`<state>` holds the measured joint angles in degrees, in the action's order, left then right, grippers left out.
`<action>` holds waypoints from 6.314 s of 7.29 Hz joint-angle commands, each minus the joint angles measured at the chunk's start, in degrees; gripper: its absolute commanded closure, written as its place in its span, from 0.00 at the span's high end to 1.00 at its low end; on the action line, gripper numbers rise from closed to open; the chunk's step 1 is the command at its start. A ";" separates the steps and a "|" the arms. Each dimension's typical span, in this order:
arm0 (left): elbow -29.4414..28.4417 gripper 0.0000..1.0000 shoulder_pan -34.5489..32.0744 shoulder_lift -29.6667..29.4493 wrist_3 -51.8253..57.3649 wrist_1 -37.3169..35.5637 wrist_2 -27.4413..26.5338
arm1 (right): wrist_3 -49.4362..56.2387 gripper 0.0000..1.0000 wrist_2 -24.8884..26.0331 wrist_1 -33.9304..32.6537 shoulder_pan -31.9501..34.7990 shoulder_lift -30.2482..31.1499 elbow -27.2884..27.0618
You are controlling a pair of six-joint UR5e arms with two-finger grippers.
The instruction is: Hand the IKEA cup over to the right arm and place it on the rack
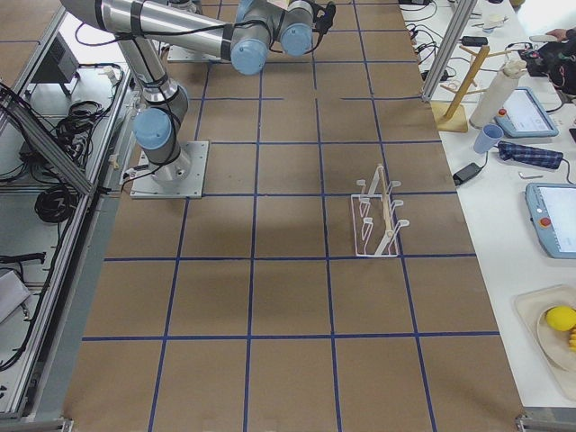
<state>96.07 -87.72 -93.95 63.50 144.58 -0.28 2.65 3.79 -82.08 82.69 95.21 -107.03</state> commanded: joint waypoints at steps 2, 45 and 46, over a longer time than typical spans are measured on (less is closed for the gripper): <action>-0.09 1.00 0.09 0.17 -0.21 0.09 -0.24 | -0.01 0.33 -0.88 -0.01 -0.34 -0.11 0.51; -7.39 1.00 -4.57 2.46 -65.08 -60.47 -89.19 | 30.66 0.58 79.44 -55.29 -20.90 -22.43 7.45; -7.39 1.00 -4.66 2.63 -65.34 -60.47 -89.10 | 30.49 0.64 79.36 -55.46 -20.90 -23.39 7.45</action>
<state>88.71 -92.30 -91.46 -1.68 84.11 -89.50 33.34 83.22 -137.42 61.79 72.76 -99.49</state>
